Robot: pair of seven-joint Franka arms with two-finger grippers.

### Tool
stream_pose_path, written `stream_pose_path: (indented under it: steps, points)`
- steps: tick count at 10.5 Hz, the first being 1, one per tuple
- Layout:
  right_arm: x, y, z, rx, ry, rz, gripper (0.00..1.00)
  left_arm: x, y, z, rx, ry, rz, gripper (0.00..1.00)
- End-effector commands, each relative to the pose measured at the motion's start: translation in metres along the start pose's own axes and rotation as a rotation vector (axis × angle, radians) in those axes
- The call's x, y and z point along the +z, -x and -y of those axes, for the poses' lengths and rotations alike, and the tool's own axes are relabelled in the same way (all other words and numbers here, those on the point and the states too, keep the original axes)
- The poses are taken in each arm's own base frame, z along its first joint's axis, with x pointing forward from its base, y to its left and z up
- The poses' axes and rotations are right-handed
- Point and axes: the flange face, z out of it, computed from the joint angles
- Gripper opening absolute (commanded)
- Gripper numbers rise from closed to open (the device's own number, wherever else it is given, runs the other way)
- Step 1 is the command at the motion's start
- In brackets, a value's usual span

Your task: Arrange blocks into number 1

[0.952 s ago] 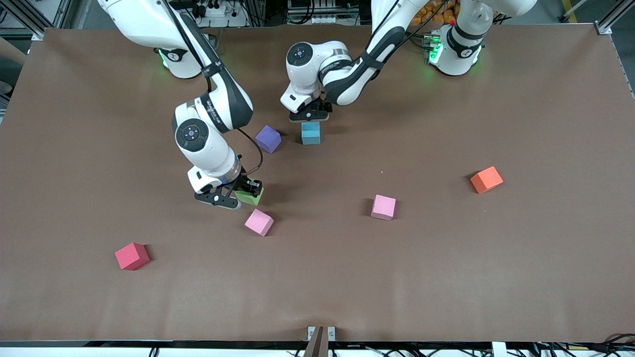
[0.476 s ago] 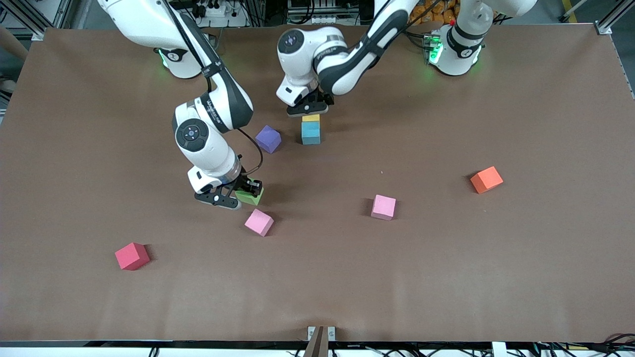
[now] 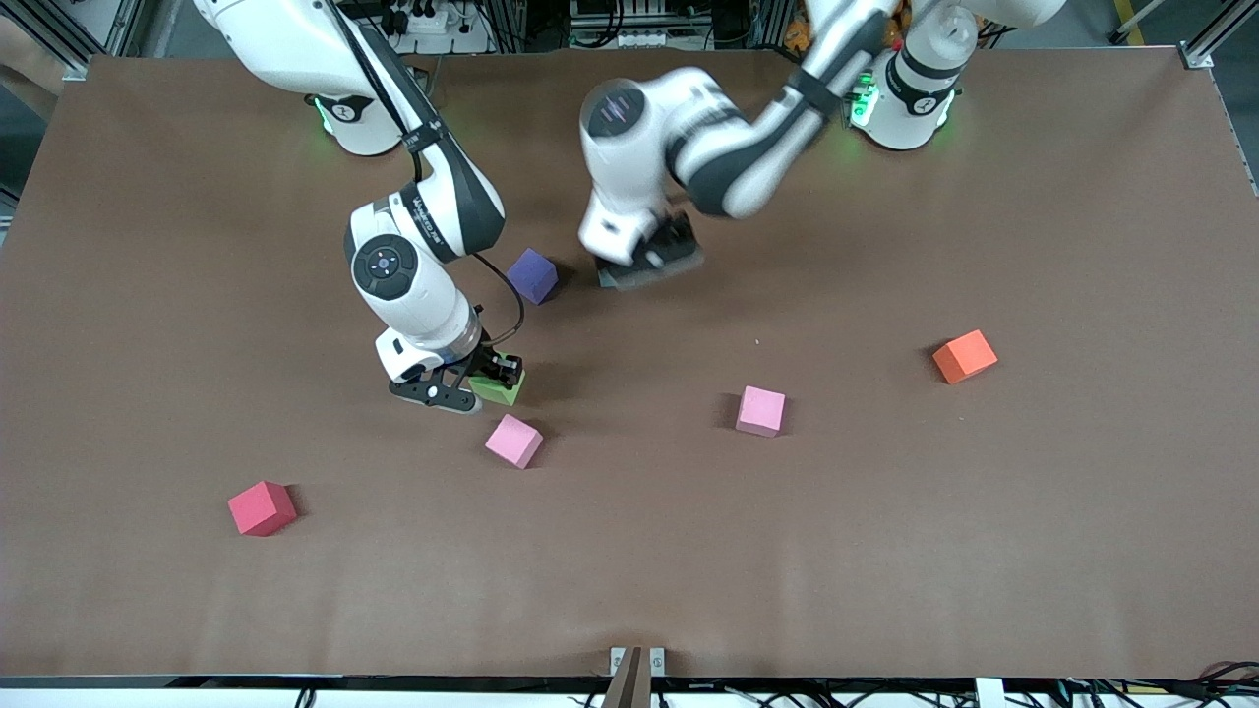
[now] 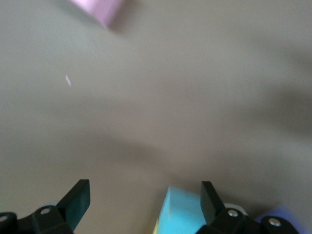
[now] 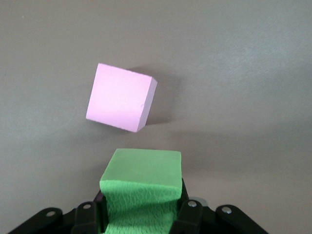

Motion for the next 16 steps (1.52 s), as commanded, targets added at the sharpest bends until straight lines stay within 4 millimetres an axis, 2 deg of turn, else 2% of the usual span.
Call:
stream_pose_path:
  steps: [1, 2, 3, 4, 6, 7, 9, 12, 16]
  points:
    - [0.009, 0.040, 0.034, -0.015, 0.012, 0.026, 0.54, 0.031, -0.081, 0.026, -0.223, -0.037, 0.045, 1.00]
    - [0.020, 0.067, 0.056, -0.021, 0.020, 0.036, 0.54, 0.045, -0.117, 0.039, -0.299, -0.044, 0.052, 1.00]
    - [0.029, 0.092, 0.075, -0.027, 0.028, 0.043, 0.54, 0.054, -0.148, 0.043, -0.365, -0.033, 0.067, 1.00]
    - [0.039, 0.124, 0.098, -0.049, 0.037, 0.053, 0.54, 0.065, -0.168, 0.046, -0.465, -0.030, 0.088, 1.00]
    - [0.048, 0.161, 0.122, -0.076, 0.042, 0.061, 0.54, 0.076, -0.184, 0.046, -0.594, -0.009, 0.098, 1.00]
    - [0.052, 0.173, 0.134, -0.091, 0.037, 0.062, 0.54, 0.074, -0.191, 0.047, -0.686, 0.017, 0.096, 1.00]
    - [0.064, 0.186, 0.146, -0.105, 0.040, 0.065, 0.55, 0.070, -0.203, 0.048, -0.879, 0.075, 0.092, 1.00]
    - [0.079, 0.195, 0.147, -0.135, 0.048, 0.070, 0.56, 0.083, -0.215, 0.060, -1.064, 0.058, 0.070, 1.00]
    - [0.080, 0.211, 0.146, -0.157, 0.057, 0.092, 0.58, 0.097, -0.210, 0.066, -1.077, 0.032, 0.070, 1.00]
